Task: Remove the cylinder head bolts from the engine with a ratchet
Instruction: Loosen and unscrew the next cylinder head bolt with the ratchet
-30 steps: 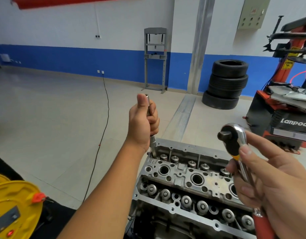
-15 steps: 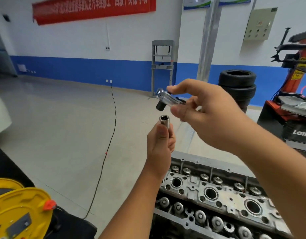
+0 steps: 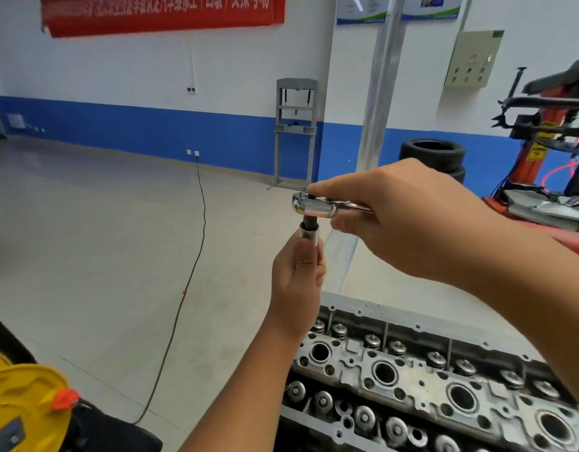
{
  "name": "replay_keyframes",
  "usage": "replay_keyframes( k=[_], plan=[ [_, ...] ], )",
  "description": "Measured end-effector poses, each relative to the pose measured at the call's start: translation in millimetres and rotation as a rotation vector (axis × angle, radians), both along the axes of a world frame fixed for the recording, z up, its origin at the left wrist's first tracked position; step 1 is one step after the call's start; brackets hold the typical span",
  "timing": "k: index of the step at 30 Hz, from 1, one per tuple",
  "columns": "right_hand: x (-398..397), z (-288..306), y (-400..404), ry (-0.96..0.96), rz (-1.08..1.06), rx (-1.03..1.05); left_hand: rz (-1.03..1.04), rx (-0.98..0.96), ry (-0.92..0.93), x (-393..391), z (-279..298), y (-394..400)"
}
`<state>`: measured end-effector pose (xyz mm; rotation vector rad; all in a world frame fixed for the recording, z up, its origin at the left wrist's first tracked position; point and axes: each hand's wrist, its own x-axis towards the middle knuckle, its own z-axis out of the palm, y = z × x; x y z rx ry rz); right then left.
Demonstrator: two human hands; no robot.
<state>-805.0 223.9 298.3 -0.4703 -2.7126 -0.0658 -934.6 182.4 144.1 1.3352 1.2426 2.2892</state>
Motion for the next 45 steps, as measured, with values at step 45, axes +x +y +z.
replay_keyframes(
  k=[45],
  plan=[
    [52.8, -44.2, 61.6, 0.462, -0.329, 0.425, -0.052, -0.025, -0.168, -14.5, 5.3, 16.3]
  ],
)
